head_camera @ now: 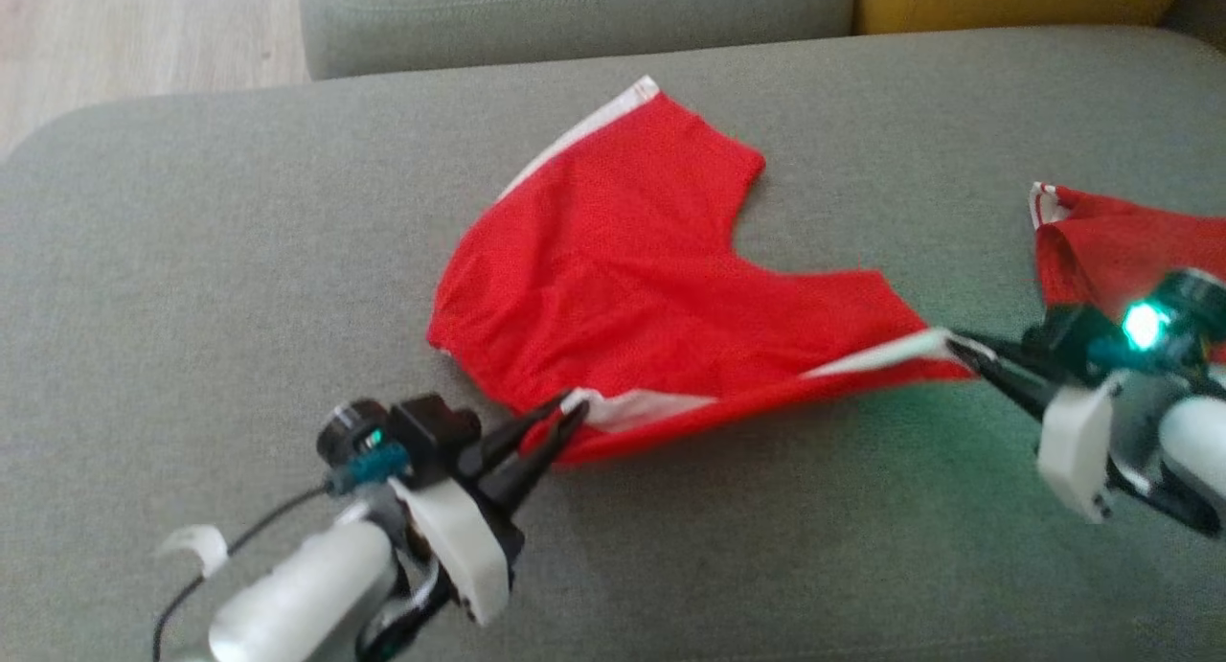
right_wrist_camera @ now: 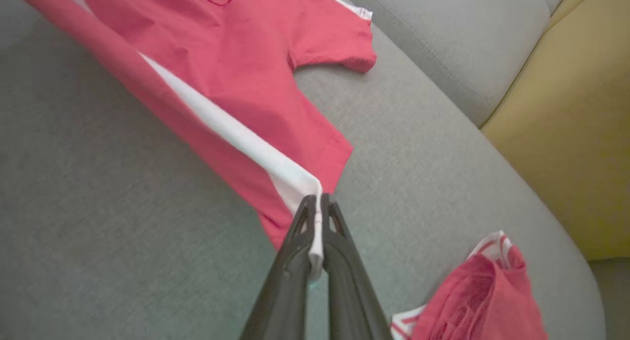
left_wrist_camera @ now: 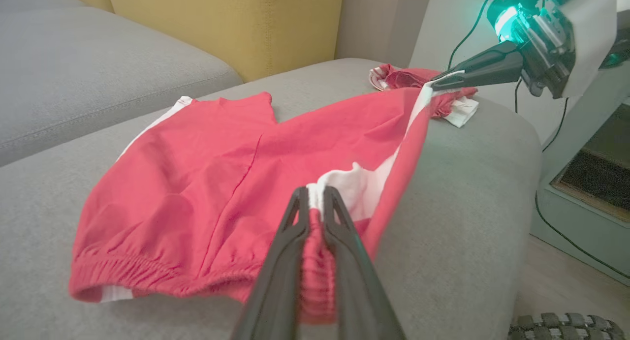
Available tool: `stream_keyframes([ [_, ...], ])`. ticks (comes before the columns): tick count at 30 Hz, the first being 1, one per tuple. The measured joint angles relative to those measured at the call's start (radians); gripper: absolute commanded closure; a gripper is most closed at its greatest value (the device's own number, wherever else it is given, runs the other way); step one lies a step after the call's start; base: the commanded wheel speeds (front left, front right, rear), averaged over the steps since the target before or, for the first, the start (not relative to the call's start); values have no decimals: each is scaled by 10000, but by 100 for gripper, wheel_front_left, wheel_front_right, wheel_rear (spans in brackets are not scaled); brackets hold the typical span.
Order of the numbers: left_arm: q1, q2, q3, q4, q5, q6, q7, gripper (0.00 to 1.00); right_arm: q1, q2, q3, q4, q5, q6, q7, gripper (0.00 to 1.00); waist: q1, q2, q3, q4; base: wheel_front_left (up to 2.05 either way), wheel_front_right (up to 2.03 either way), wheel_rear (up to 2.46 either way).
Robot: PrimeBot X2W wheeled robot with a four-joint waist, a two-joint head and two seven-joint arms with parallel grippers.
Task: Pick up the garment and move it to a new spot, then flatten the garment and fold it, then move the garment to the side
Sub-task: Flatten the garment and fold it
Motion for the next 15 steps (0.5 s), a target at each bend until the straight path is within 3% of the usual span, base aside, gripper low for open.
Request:
stream_keyframes([
  [8,719,21,-711,-437,-211,0,0,100,715,-1118,19,-1321,357,0,506,100,0,0,-283,-148,0,0,0],
  [15,763,-50,-221,-629,-205,0,0,100,386,-1534,29,-1567,589,0,499,100,0,0,-127,-157,0,0,0],
])
